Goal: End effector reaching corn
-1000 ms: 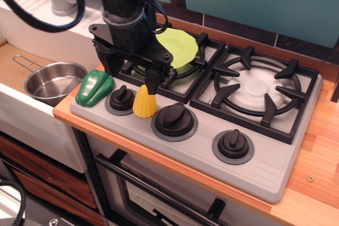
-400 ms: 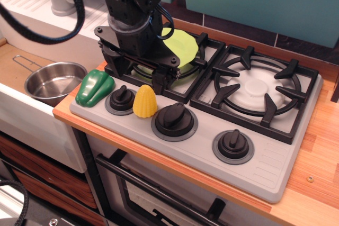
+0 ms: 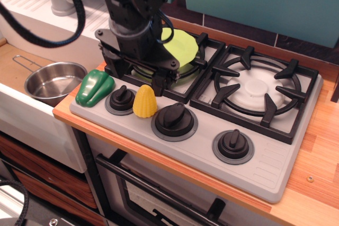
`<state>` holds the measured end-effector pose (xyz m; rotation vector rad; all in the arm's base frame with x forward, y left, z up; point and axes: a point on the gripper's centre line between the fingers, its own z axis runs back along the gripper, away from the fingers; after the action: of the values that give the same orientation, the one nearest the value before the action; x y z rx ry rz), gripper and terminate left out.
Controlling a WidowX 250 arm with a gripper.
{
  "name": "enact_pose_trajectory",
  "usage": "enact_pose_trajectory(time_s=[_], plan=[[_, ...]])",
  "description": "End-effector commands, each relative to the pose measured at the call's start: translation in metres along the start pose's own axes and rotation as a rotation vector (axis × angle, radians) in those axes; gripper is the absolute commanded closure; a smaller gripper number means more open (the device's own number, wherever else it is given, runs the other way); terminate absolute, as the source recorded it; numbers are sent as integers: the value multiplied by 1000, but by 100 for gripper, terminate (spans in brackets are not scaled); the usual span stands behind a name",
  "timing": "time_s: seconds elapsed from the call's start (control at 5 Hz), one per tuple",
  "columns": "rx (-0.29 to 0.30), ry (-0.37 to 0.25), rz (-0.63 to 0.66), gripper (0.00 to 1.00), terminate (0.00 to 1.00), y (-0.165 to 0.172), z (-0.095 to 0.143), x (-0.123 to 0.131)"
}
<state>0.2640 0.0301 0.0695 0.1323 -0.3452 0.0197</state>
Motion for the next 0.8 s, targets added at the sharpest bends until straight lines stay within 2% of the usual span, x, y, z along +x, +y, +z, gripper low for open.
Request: enact_pose_trajectory(time_s=[0.0,0.6], plan=[[5,-37,-12,0,0,-2,-5,0],[-9,-66,-10,0,0,-7,-19,-9]])
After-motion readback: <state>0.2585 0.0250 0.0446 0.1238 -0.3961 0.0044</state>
